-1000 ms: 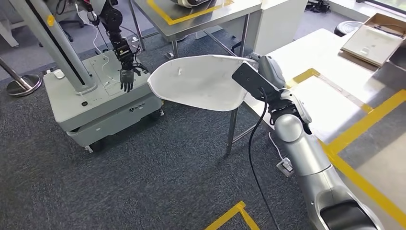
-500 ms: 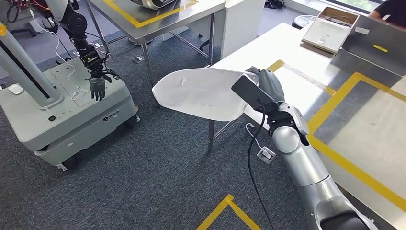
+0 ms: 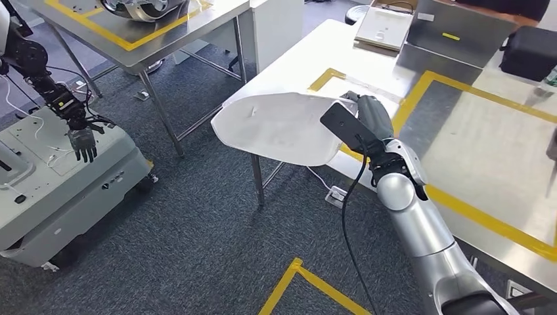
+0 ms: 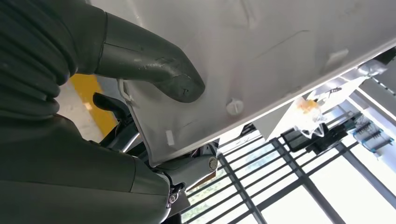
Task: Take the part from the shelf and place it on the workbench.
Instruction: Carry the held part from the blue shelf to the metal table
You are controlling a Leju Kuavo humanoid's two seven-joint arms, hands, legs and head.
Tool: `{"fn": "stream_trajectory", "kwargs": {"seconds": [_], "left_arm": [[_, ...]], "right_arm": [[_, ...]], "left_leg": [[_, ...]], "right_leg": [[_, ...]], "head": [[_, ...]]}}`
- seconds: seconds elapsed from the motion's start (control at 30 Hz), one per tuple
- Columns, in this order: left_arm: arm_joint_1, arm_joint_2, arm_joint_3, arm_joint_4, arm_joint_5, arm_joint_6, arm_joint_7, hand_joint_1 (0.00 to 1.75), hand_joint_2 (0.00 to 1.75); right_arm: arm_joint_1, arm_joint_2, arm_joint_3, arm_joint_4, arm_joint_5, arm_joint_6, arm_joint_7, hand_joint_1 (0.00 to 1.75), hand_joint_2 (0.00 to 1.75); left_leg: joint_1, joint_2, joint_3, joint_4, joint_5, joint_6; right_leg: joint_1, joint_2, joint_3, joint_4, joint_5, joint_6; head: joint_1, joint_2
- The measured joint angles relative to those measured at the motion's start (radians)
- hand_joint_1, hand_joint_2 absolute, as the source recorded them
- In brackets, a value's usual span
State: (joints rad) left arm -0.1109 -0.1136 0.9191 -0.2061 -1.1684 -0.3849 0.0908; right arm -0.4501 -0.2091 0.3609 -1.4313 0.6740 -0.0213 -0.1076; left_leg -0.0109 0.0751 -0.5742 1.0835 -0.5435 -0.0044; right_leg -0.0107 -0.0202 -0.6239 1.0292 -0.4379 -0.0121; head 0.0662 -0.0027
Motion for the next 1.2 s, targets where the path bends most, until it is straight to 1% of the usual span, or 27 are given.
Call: {"fn": "stream_trajectory", "kwargs": {"seconds": [0.07,0.1,0.13,0.17,0.2,0.23,0.27,0.33,0.37,0.43,0.47,0.5,0.57,0.63,0.67,0.7,0.73,0.77,0.83,0.87,0.93,0.97,1.03,1.07,1.13,1.17,1.2], "left_arm": [[0.0,0.0,0.0,0.0,0.01,0.0,-0.009,0.0,1.75],[0.0,0.0,0.001,0.0,0.015,0.0,-0.016,0.0,1.75],[0.0,0.0,0.001,0.0,0.021,0.0,-0.024,0.0,1.75],[-0.001,0.0,0.002,0.0,0.026,0.0,-0.032,0.0,1.75],[-0.002,0.0,0.002,0.0,0.031,0.0,-0.039,0.0,1.75],[-0.002,0.0,0.002,0.0,0.034,0.0,-0.043,0.0,1.75],[-0.002,0.0,0.002,0.0,0.036,0.0,-0.045,0.0,1.75],[-0.001,-0.003,0.003,0.0,0.037,0.0,-0.045,0.0,1.75],[0.0,-0.004,0.003,0.0,0.037,0.0,-0.043,0.0,1.75],[0.0,-0.008,0.003,0.001,0.035,0.0,-0.039,0.0,1.75],[0.0,-0.01,0.003,0.001,0.034,0.0,-0.036,0.0,1.75],[0.002,-0.011,0.003,0.001,0.032,0.0,-0.034,0.0,1.75],[0.008,-0.011,0.003,0.001,0.027,0.0,-0.03,0.0,1.75],[0.015,-0.011,0.004,0.001,0.023,0.0,-0.026,0.0,1.75],[0.017,-0.01,0.004,0.001,0.021,0.0,-0.024,0.0,1.75],[0.018,-0.01,0.004,0.001,0.02,0.0,-0.023,0.0,1.75],[0.018,-0.01,0.004,0.001,0.018,0.0,-0.021,0.0,1.75],[0.019,-0.008,0.004,0.001,0.016,0.0,-0.02,0.0,1.75],[0.02,-0.004,0.004,0.0,0.013,0.0,-0.019,0.0,1.75],[0.02,-0.002,0.004,0.0,0.012,0.0,-0.019,0.0,1.75],[0.02,0.003,0.004,-0.001,0.012,0.0,-0.018,0.0,1.75],[0.02,0.005,0.004,-0.001,0.012,0.0,-0.018,0.0,1.75],[0.019,0.009,0.004,-0.003,0.011,0.0,-0.018,0.0,1.75],[0.019,0.01,0.004,-0.003,0.011,0.0,-0.018,0.0,1.75],[0.017,0.011,0.004,-0.003,0.011,-0.004,-0.019,0.0,1.75],[0.014,0.011,0.004,-0.003,0.011,-0.007,-0.019,0.0,1.75],[0.012,0.011,0.004,-0.003,0.01,-0.01,-0.018,0.0,1.75]], "right_arm": [[-0.014,0.001,0.0,0.0,-0.001,0.007,0.0,1.75,1.75],[-0.021,0.001,0.0,0.0,-0.002,0.011,-0.001,1.75,1.75],[-0.026,0.001,0.0,0.001,-0.003,0.015,-0.002,1.75,1.75],[-0.03,0.001,0.0,0.002,-0.005,0.018,-0.003,1.75,1.75],[-0.035,0.001,0.0,0.002,-0.008,0.021,-0.005,1.75,1.75],[-0.041,0.001,0.0,0.003,-0.01,0.022,-0.008,1.75,1.75],[-0.049,0.001,0.0,0.004,-0.013,0.024,-0.01,1.75,1.75],[-0.065,0.001,0.0,0.006,-0.018,0.026,-0.015,1.75,1.75],[-0.07,0.001,0.001,0.007,-0.02,0.026,-0.017,1.75,1.75],[-0.073,-0.001,0.002,0.01,-0.025,0.026,-0.019,1.75,1.75],[-0.073,-0.002,0.002,0.011,-0.027,0.025,-0.02,1.75,1.75],[-0.075,-0.004,0.002,0.012,-0.03,0.024,-0.021,1.75,1.75],[-0.077,-0.005,0.004,0.014,-0.035,0.02,-0.022,1.75,1.75],[-0.074,-0.006,0.006,0.018,-0.039,0.017,-0.022,1.75,1.75],[-0.072,-0.006,0.007,0.021,-0.042,0.016,-0.022,1.75,1.75],[-0.071,-0.007,0.008,0.022,-0.046,0.014,-0.022,1.75,1.75],[-0.07,-0.008,0.008,0.023,-0.051,0.013,-0.023,1.75,1.75],[-0.07,-0.009,0.009,0.023,-0.054,0.011,-0.023,1.75,1.75],[-0.07,-0.01,0.009,0.022,-0.058,0.009,-0.022,1.75,1.75],[-0.07,-0.01,0.009,0.022,-0.058,0.008,-0.019,1.75,1.75],[-0.065,-0.01,0.01,0.018,-0.055,0.007,-0.007,1.75,1.75],[-0.062,-0.011,0.01,0.014,-0.051,0.006,-0.002,1.75,1.75],[-0.056,-0.01,0.01,0.005,-0.045,0.007,0.007,1.75,1.75],[-0.055,-0.01,0.01,0.003,-0.043,0.007,0.01,1.75,1.75],[-0.052,-0.009,0.01,0.002,-0.04,0.009,0.013,1.75,1.75],[-0.05,-0.009,0.01,0.002,-0.039,0.01,0.014,1.75,1.75],[-0.049,-0.009,0.01,0.002,-0.039,0.01,0.014,1.75,1.75]], "left_leg": [[0.005,-0.056,-0.053,0.112,-0.06,-0.007],[0.006,-0.067,-0.082,0.174,-0.084,-0.009],[0.008,-0.071,-0.101,0.214,-0.093,-0.01],[0.009,-0.073,-0.105,0.22,-0.082,-0.01],[0.011,-0.076,-0.091,0.19,-0.054,-0.01],[0.014,-0.088,-0.062,0.129,-0.016,-0.01],[0.019,-0.116,-0.034,0.065,0.01,-0.01],[0.025,-0.162,0.002,-0.018,0.036,-0.01],[0.023,-0.17,0.005,-0.027,0.034,-0.006],[0.021,-0.145,0.006,-0.034,0.042,0.008],[0.021,-0.133,0.007,-0.038,0.046,0.016],[0.022,-0.119,0.007,-0.042,0.05,0.023],[0.019,-0.09,0.006,-0.045,0.053,0.032],[0.015,-0.061,0.004,-0.045,0.052,0.035],[0.014,-0.046,0.003,-0.044,0.052,0.036],[0.013,-0.032,0.003,-0.044,0.051,0.036],[0.012,-0.018,0.005,-0.044,0.05,0.035],[0.01,-0.006,0.006,-0.044,0.048,0.034],[0.005,0.015,0.01,-0.043,0.044,0.026],[0.003,0.024,0.012,-0.044,0.042,0.021],[0.003,0.039,0.015,-0.047,0.039,0.01],[0.004,0.029,0.014,-0.042,0.033,0.003],[0.008,-0.02,-0.011,0.017,-0.005,-0.008],[0.01,-0.047,-0.037,0.073,-0.035,-0.012],[0.011,-0.067,-0.092,0.192,-0.082,-0.017],[0.012,-0.069,-0.104,0.217,-0.081,-0.018],[0.013,-0.071,-0.097,0.204,-0.06,-0.018]], "right_leg": [[-0.003,0.02,-0.002,-0.002,0.003,-0.006],[-0.004,0.031,-0.004,-0.001,0.004,-0.007],[-0.004,0.044,-0.005,0.0,0.005,-0.008],[-0.004,0.057,-0.006,0.002,0.005,-0.007],[-0.005,0.071,-0.006,0.004,0.006,-0.006],[-0.006,0.084,-0.007,0.006,0.007,-0.003],[-0.007,0.097,-0.01,0.009,0.008,0.002],[-0.009,0.122,-0.02,0.012,0.013,0.016],[-0.011,0.135,-0.025,0.01,0.018,0.025],[-0.015,0.151,-0.031,0.003,0.028,0.041],[-0.014,0.136,-0.035,0.008,0.023,0.046],[-0.012,0.109,-0.048,0.033,0.007,0.049],[-0.007,0.048,-0.096,0.142,-0.053,0.053],[-0.007,0.031,-0.146,0.256,-0.099,0.056],[-0.006,0.028,-0.15,0.273,-0.099,0.055],[-0.006,0.023,-0.132,0.249,-0.082,0.054],[-0.004,0.014,-0.097,0.19,-0.055,0.051],[0.0,-0.007,-0.055,0.117,-0.033,0.045],[0.008,-0.036,-0.001,0.017,-0.009,0.031],[0.011,-0.039,0.006,0.001,-0.009,0.025],[0.01,-0.015,0.005,-0.002,-0.004,0.014],[0.007,-0.005,0.006,-0.006,-0.001,0.009],[-0.002,0.012,0.01,-0.013,0.004,-0.001],[-0.004,0.021,0.01,-0.013,0.005,-0.004],[-0.005,0.042,0.008,-0.012,0.005,-0.006],[-0.005,0.054,0.008,-0.011,0.005,-0.005],[-0.006,0.067,0.008,-0.009,0.005,-0.004]], "head": [[-0.003,0.0],[-0.003,0.0],[-0.003,0.0],[-0.003,0.0],[-0.003,0.0],[-0.003,0.0],[-0.004,0.0],[-0.004,0.0],[-0.004,0.0],[-0.005,0.0],[-0.003,0.0],[-0.001,0.0],[0.003,0.0],[0.004,0.0],[0.004,0.0],[0.004,0.0],[0.004,0.0],[0.004,0.0],[0.002,0.0],[0.002,0.0],[0.002,0.0],[0.001,0.0],[-0.002,0.0],[-0.003,0.0],[-0.004,0.0],[-0.004,0.0],[-0.004,0.0]]}}
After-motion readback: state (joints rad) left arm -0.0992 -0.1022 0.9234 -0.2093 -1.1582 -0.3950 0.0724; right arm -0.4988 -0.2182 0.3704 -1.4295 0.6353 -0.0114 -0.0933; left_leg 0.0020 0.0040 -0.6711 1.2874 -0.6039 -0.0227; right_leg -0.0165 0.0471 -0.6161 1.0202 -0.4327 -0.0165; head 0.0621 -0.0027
